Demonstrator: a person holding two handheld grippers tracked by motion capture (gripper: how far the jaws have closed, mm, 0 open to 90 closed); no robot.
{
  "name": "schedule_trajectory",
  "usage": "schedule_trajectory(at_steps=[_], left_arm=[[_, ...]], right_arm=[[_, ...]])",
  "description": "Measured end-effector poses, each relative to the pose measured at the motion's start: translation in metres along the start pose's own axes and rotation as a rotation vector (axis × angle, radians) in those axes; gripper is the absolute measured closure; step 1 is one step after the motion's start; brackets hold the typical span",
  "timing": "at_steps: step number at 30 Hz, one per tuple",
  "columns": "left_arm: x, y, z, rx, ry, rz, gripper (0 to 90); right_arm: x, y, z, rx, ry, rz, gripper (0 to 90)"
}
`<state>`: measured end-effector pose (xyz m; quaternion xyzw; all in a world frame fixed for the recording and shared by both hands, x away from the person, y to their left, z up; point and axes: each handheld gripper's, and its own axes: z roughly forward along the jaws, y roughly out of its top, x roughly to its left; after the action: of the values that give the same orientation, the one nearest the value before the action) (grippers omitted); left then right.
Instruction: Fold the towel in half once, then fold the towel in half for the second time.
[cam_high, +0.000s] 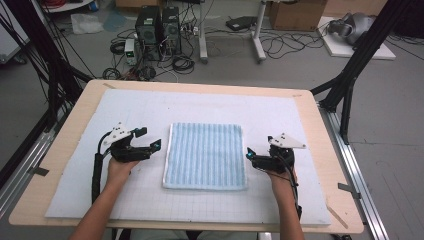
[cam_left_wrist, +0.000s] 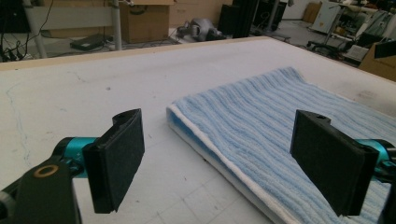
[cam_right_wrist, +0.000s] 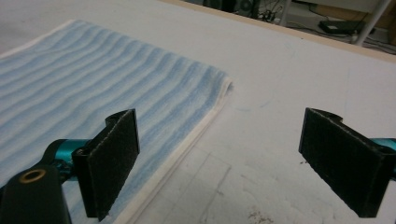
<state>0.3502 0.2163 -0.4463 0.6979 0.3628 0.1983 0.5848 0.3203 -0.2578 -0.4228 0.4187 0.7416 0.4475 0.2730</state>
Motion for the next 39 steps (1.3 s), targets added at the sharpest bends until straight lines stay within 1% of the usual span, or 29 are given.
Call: schedule_trajectory(at_steps=[1,2,3,5,7,10,14,18,22,23,27,30,31,34,36,39], left_arm=[[0.001,-0.004,0.0,0.002,0.003,-0.012,18.7],[0.001,-0.005,-0.002,-0.024,0.012,-0.016,19.3],[0.001,-0.006,-0.005,-0.058,0.023,-0.016,20.5],[0.001,-0.007,-0.008,-0.082,0.024,-0.016,23.3],[0.0,-0.007,-0.007,-0.079,0.035,-0.015,23.3],[0.0,-0.007,-0.007,-0.077,0.051,-0.018,23.3],[0.0,-0.007,-0.006,-0.071,0.069,-0.032,23.4],[-0.001,-0.006,-0.005,-0.058,0.072,-0.014,23.5],[-0.001,-0.006,-0.005,-0.05,0.074,-0.008,24.4],[-0.001,-0.006,-0.005,-0.049,0.075,-0.009,24.4],[-0.002,-0.006,-0.004,-0.042,0.078,-0.008,24.4],[-0.001,-0.006,-0.004,-0.041,0.074,-0.013,24.3],[-0.001,-0.006,-0.004,-0.041,0.073,-0.013,24.1],[-0.002,-0.006,-0.003,-0.038,0.077,-0.011,24.2],[-0.001,-0.005,-0.003,-0.039,0.078,-0.011,23.9],[0.001,-0.005,-0.003,-0.033,0.074,-0.036,23.6]], right_arm=[[0.0,-0.002,-0.001,-0.005,0.005,0.004,11.4],[0.0,-0.004,-0.002,-0.014,0.016,0.014,11.2],[0.001,-0.005,-0.003,-0.018,0.017,0.014,11.2],[0.003,-0.005,-0.005,-0.022,0.016,0.004,11.1],[0.003,-0.005,-0.005,-0.023,0.019,0.007,11.2],[0.004,-0.006,-0.004,-0.01,0.02,0.005,11.2],[0.004,-0.007,-0.005,-0.021,0.015,0.016,11.2],[0.002,-0.008,-0.007,-0.025,0.016,0.03,11.1],[0.002,-0.008,-0.008,-0.026,0.01,0.022,11.2],[0.002,-0.009,-0.009,-0.02,0.015,0.028,11.2],[0.005,-0.008,-0.011,-0.018,0.019,0.017,11.2],[0.003,-0.008,-0.012,-0.031,0.017,0.025,11.1],[0.003,-0.008,-0.011,-0.032,0.015,0.038,11.1],[0.003,-0.009,-0.01,-0.022,0.016,0.041,11.1],[0.004,-0.009,-0.01,-0.025,0.019,0.04,11.1],[0.003,-0.008,-0.011,-0.031,0.016,0.04,11.1]])
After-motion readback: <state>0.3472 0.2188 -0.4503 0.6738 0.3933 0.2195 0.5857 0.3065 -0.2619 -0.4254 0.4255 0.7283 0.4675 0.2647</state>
